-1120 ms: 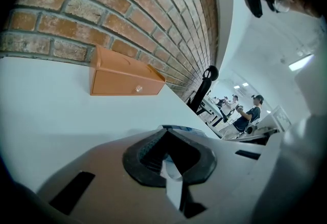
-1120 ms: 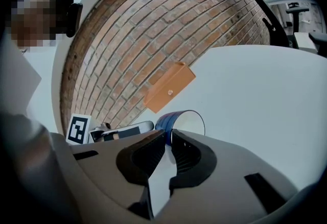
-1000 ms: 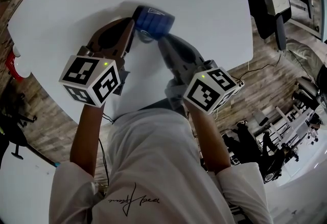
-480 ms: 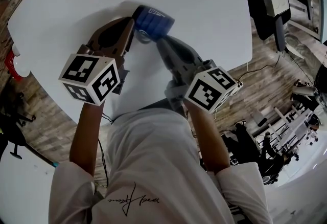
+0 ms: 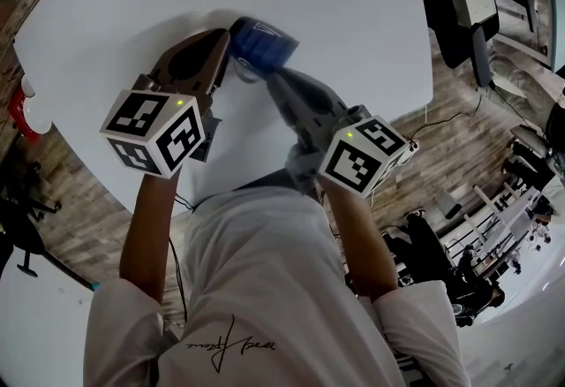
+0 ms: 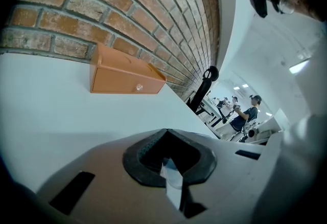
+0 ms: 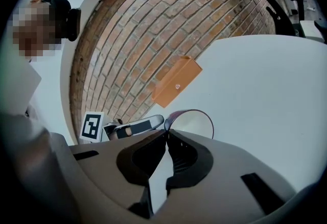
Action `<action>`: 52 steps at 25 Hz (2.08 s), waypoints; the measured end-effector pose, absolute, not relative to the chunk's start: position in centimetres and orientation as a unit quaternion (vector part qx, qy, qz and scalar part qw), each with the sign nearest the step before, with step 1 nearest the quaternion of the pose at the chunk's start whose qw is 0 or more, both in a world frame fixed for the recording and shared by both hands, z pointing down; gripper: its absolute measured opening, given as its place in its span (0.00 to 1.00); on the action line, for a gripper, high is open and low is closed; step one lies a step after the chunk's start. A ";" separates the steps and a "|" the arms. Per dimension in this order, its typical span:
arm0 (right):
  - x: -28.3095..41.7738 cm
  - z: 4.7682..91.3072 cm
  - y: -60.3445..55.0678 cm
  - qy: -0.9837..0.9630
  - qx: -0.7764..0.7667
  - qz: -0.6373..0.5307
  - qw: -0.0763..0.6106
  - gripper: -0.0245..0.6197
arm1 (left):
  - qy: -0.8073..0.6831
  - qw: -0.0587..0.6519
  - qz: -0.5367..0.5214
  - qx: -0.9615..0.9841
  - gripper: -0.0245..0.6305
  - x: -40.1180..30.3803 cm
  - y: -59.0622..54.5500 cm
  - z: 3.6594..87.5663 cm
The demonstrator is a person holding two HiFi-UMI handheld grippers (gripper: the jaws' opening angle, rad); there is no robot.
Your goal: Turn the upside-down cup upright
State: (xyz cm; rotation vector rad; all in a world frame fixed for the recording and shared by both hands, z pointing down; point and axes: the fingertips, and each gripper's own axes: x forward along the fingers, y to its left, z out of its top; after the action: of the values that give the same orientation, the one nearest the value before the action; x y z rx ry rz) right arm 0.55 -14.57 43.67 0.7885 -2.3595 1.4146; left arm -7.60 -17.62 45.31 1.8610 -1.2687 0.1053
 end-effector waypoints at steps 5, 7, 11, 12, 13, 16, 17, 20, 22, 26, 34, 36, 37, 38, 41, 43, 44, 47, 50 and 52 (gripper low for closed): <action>1.1 43.6 -14.2 -0.817 0.266 0.489 0.146 0.07 | -0.501 0.434 0.049 0.747 0.05 -6.8 -17.7 45.5; 1.4 43.6 -14.1 -0.818 0.264 0.489 0.149 0.07 | -0.498 0.433 0.053 0.749 0.05 -6.3 -17.7 45.7; 1.8 43.6 -14.0 -0.818 0.264 0.488 0.153 0.07 | -0.492 0.434 0.061 0.752 0.05 -5.8 -17.7 45.6; 1.8 43.6 -13.9 -0.819 0.263 0.486 0.155 0.07 | -0.491 0.433 0.063 0.753 0.05 -5.7 -17.6 45.7; 1.8 43.7 -13.9 -0.820 0.262 0.484 0.157 0.07 | -0.490 0.432 0.064 0.754 0.05 -5.6 -17.6 45.7; 2.1 43.8 -13.7 -0.821 0.260 0.482 0.163 0.07 | -0.484 0.438 0.061 0.755 0.05 -5.3 -17.4 45.9; 2.2 43.7 -13.7 -0.822 0.259 0.480 0.166 0.07 | -0.483 0.439 0.061 0.755 0.05 -5.3 -17.4 45.9; 2.3 43.5 -13.6 -0.825 0.257 0.471 0.176 0.07 | -0.481 0.439 0.063 0.757 0.05 -5.2 -17.1 45.8; 2.2 43.5 -13.6 -0.827 0.256 0.467 0.178 0.07 | -0.480 0.438 0.065 0.757 0.05 -5.3 -17.0 45.8; 2.2 43.5 -13.9 -0.830 0.260 0.457 0.187 0.07 | -0.480 0.441 0.063 0.756 0.05 -5.3 -17.1 45.9; 2.0 43.0 -14.1 -0.839 0.259 0.436 0.196 0.07 | -0.482 0.444 0.062 0.753 0.05 -5.4 -17.0 46.1; 1.9 42.9 -14.2 -0.842 0.261 0.430 0.196 0.07 | -0.483 0.444 0.063 0.752 0.05 -5.4 -17.0 46.2; 2.0 42.8 -14.3 -0.843 0.262 0.427 0.196 0.07 | -0.483 0.445 0.063 0.752 0.05 -5.4 -17.0 46.2; 2.0 42.7 -14.4 -0.844 0.264 0.425 0.195 0.07 | -0.483 0.445 0.063 0.751 0.05 -5.4 -16.9 46.2; 2.1 42.5 -14.5 -0.845 0.263 0.422 0.197 0.07 | -0.484 0.446 0.060 0.750 0.05 -5.4 -16.9 46.1; 1.9 42.5 -14.7 -0.846 0.262 0.421 0.196 0.07 | -0.485 0.446 0.059 0.750 0.05 -5.5 -17.0 46.1; 1.8 42.4 -14.7 -0.846 0.262 0.421 0.195 0.07 | -0.485 0.447 0.059 0.749 0.05 -5.6 -17.1 46.1; 1.4 42.3 -14.8 -0.848 0.255 0.423 0.191 0.07 | -0.487 0.450 0.056 0.747 0.05 -5.9 -17.0 46.2; 1.1 42.1 -14.8 -0.849 0.249 0.427 0.188 0.07 | -0.489 0.453 0.053 0.744 0.05 -6.0 -17.1 46.3; 1.0 42.0 -14.9 -0.850 0.247 0.427 0.187 0.07 | -0.490 0.453 0.053 0.743 0.05 -6.0 -17.1 46.3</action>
State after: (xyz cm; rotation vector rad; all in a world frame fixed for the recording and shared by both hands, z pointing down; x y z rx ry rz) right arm 1.04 -14.90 42.02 0.6945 -2.3914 1.2012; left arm -6.04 -17.09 46.30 1.8341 -1.2101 0.1318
